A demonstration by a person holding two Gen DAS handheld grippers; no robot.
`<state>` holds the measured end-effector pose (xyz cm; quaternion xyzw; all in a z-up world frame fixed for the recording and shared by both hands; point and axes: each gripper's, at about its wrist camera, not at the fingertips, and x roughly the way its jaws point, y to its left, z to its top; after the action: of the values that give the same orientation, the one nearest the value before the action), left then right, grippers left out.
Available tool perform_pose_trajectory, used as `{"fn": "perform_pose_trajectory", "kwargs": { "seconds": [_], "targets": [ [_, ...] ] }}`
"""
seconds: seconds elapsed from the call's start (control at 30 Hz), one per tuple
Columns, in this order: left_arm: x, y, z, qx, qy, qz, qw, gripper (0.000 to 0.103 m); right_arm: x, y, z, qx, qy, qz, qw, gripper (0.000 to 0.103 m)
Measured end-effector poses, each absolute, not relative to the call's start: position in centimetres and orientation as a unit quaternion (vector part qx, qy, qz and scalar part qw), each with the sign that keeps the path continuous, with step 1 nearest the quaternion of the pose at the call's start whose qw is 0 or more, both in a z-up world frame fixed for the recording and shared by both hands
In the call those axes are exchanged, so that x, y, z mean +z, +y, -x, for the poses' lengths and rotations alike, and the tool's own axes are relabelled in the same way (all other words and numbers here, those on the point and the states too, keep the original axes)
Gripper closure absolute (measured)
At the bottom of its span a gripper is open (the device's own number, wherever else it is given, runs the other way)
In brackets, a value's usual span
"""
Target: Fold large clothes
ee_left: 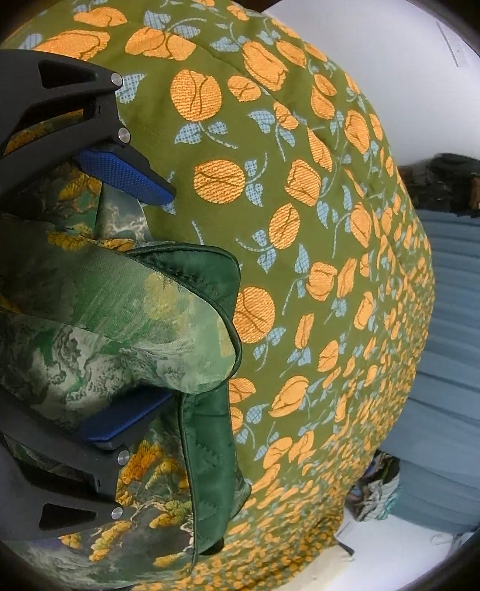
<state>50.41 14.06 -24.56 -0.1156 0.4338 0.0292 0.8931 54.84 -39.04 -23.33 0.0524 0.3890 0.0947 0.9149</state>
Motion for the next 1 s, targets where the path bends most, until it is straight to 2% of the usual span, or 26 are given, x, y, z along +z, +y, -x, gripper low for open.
{"fn": "perform_pose_trajectory", "kwargs": {
  "seconds": [0.47, 0.7, 0.77, 0.87, 1.0],
  "targets": [
    [-24.7, 14.4, -50.4, 0.026, 0.431, 0.126, 0.893, 0.002, -23.4, -39.4, -55.0, 0.099, 0.389, -0.065, 0.913, 0.043],
    [-23.6, 15.2, -50.0, 0.028, 0.452, 0.155, 0.878, 0.003, -23.3, -41.5, -55.1, 0.132, 0.393, -0.135, 0.9, 0.043],
    [-22.0, 15.4, -49.7, 0.026, 0.468, 0.154, 0.87, 0.004, -22.9, -42.2, -56.0, 0.139, 0.422, -0.158, 0.881, 0.043],
    [-17.8, 14.8, -46.9, 0.011, 0.444, 0.125, 0.887, 0.004, -20.4, -42.3, -56.8, 0.098, 0.461, -0.134, 0.872, 0.043],
    [-13.4, 10.7, -42.3, -0.041, 0.422, 0.044, 0.905, 0.003, -13.4, -42.5, -51.6, 0.117, 0.367, -0.123, 0.914, 0.043]
  ]
}}
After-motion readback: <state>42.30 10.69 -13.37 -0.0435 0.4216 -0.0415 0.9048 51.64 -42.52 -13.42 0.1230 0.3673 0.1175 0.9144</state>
